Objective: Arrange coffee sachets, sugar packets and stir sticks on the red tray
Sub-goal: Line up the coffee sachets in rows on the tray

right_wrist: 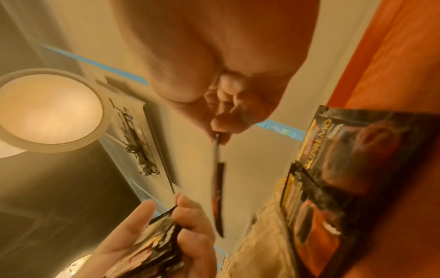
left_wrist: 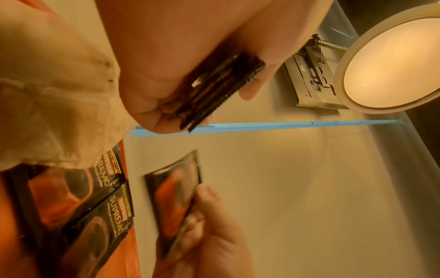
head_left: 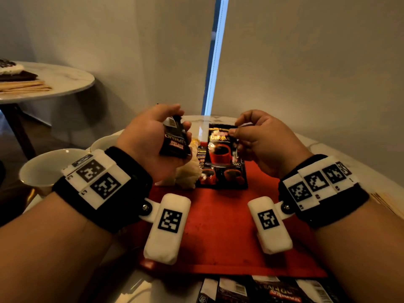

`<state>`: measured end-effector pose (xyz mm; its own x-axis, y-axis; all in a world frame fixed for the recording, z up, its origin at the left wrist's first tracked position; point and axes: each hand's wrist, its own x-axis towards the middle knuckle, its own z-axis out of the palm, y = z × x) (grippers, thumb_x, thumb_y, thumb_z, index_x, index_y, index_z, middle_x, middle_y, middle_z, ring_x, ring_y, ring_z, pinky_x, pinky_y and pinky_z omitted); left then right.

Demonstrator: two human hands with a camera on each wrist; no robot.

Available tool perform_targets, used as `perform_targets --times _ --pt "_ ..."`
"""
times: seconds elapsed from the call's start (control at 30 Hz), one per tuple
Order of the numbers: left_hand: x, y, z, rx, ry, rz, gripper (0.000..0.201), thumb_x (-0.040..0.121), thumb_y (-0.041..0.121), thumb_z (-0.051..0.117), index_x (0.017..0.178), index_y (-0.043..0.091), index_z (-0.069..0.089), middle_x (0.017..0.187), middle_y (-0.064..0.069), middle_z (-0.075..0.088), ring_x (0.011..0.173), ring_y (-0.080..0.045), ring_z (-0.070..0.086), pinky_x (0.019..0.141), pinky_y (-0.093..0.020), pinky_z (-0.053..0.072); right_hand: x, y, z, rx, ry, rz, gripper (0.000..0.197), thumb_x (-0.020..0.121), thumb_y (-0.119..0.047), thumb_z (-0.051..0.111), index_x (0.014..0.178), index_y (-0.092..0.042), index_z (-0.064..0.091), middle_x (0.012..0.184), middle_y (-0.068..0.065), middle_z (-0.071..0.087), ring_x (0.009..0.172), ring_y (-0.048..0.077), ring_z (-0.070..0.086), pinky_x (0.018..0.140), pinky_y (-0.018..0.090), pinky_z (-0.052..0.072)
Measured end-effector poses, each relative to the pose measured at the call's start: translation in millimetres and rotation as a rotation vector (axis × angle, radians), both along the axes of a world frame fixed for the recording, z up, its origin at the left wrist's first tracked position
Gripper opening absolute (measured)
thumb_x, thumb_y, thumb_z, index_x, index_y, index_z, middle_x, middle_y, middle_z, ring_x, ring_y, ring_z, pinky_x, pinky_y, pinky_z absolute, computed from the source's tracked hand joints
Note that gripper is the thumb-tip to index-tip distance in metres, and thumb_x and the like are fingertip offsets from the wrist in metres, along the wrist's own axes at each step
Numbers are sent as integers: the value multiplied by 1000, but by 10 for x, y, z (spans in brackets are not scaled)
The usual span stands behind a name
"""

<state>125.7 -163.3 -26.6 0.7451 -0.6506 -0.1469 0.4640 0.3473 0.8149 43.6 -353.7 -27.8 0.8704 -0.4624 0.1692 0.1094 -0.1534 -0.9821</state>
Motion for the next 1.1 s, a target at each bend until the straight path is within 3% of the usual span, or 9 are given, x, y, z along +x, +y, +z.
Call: perform_targets --times 0.1,0.2,0.27,0.37,0.47,0.57,0.63,0.97,1.1 --pt "-23 0 38 21 39 -18 10 93 30 54 92 21 57 79 0 57 65 -15 54 73 -33 44 16 -83 -99 -59 177 -57 22 88 7 61 84 -14 56 66 9 54 45 16 46 40 21 31" --pt "-34 -6 40 100 47 -54 8 92 27 53 91 20 57 80 0 57 66 -15 54 92 -45 45 22 -80 -165 -65 285 -52 21 88 9 59 82 -11 59 66 12 56 47 18 48 36 22 33" --pt "-51 -9 37 162 38 -81 7 92 27 54 96 22 58 82 -1 58 69 -16 55 95 -53 45 21 -53 -193 -74 324 -49 20 88 10 59 82 -9 61 68 14 57 49 19 49 35 22 35" --pt "-94 -21 33 233 19 -100 10 94 27 52 100 22 59 86 -4 57 72 -19 55 86 -57 49 18 -18 -209 -102 356 -44 17 89 10 59 85 -7 63 64 13 57 50 18 50 37 25 39" --pt "-112 -40 4 283 32 -164 12 93 28 52 99 19 57 81 -5 54 68 -20 52 84 -55 49 19 1 -204 -119 367 -29 15 90 9 60 87 -6 64 61 10 59 49 16 53 38 25 41" --pt "-117 -67 -34 307 61 -205 17 94 28 51 107 18 55 80 -5 54 69 -21 52 77 -51 53 14 18 -197 -131 380 -19 15 90 8 60 88 -5 65 58 8 60 48 16 56 40 25 44" --pt "-103 -82 -63 310 74 -177 18 94 27 52 109 18 56 85 -5 55 71 -21 53 82 -51 50 9 37 -193 -129 393 -7 16 91 10 59 90 -4 66 59 9 62 49 16 59 43 26 48" --pt "-106 -102 -90 270 100 -182 13 92 27 53 99 16 56 88 -5 51 69 -20 52 74 -42 50 4 104 -152 -102 427 -16 11 92 7 60 97 -1 67 71 19 68 58 23 67 55 31 60" --pt "-109 -103 -85 282 84 -161 12 92 26 54 94 15 57 85 -6 53 67 -21 54 72 -44 49 -12 112 -143 -159 444 -37 10 92 7 62 91 -3 67 65 18 67 54 24 65 51 30 59"
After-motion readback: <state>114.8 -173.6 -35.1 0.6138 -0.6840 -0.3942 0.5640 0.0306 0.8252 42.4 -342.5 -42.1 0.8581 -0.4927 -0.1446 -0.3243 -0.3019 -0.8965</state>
